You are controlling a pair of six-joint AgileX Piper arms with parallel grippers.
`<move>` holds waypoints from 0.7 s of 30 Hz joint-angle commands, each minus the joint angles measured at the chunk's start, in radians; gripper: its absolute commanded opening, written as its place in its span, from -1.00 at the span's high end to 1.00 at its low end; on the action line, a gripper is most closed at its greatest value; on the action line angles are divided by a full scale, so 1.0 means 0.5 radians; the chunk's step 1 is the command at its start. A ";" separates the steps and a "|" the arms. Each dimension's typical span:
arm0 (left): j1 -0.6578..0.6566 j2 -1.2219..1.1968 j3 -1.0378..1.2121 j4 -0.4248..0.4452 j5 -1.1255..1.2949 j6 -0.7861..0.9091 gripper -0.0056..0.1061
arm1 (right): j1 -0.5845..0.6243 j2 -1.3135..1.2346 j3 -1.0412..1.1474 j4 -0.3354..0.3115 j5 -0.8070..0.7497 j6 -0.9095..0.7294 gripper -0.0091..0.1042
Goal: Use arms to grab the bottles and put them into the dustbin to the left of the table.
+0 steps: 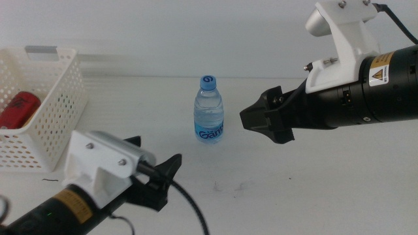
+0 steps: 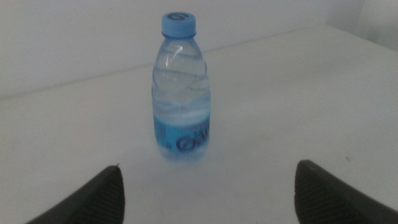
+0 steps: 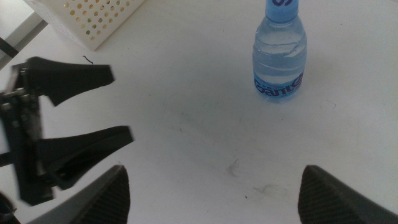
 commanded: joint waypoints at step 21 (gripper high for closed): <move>-0.007 1.572 -1.169 -0.385 -0.407 0.262 -0.78 | 0.004 -0.019 0.002 -0.007 -0.006 -0.023 -0.56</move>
